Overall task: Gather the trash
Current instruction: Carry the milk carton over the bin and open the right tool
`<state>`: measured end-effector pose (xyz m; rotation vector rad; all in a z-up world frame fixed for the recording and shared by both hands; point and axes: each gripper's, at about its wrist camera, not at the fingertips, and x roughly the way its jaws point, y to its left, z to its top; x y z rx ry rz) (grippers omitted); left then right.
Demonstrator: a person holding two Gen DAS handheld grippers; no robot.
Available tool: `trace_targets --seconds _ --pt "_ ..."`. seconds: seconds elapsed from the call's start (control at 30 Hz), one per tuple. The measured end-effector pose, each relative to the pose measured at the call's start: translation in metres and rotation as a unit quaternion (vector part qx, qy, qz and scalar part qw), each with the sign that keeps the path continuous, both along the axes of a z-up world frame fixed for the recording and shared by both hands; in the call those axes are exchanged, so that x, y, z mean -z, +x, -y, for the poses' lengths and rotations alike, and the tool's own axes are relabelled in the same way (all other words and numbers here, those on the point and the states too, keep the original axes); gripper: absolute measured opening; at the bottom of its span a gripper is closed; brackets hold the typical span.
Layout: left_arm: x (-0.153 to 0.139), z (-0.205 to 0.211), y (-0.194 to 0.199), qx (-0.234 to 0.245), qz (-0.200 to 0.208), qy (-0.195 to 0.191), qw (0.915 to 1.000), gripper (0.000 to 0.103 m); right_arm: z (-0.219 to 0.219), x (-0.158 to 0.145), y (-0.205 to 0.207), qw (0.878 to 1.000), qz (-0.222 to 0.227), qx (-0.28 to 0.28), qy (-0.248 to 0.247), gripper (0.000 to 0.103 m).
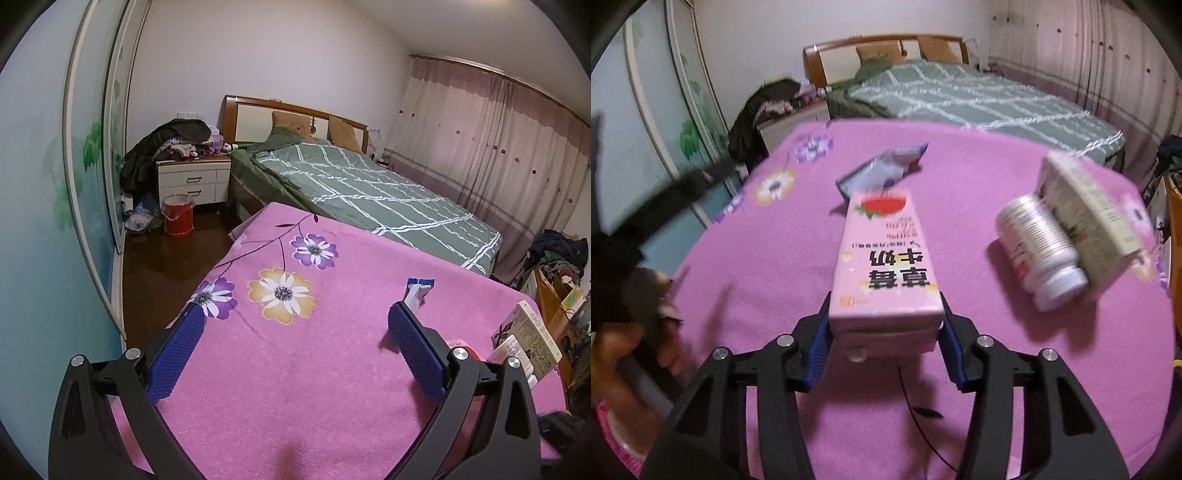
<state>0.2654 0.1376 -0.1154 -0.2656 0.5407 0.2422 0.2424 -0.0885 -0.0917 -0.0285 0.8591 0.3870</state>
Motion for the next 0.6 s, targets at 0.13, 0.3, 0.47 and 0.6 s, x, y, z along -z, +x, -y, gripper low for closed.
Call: trace_targets --seconds 0.13,0.3,0.47,0.6 --pt "0.002 0.004 0.001 0.004 -0.006 0.000 1.0000 0.098 0.022 -0.024 -0.019 1.000 0.018 0.001 0.019 0.049" --pt "0.001 0.006 0.002 0.011 -0.007 0.000 0.9999 0.098 0.054 -0.043 -0.043 0.999 0.024 0.012 0.030 0.048" --pt "0.001 0.012 0.002 0.022 -0.009 0.006 0.9997 0.098 0.096 -0.054 -0.065 0.998 0.021 0.041 0.041 0.048" --pt "0.002 0.016 0.003 0.027 -0.010 0.012 0.9995 0.098 0.135 -0.064 -0.083 0.995 0.027 0.084 0.047 0.048"
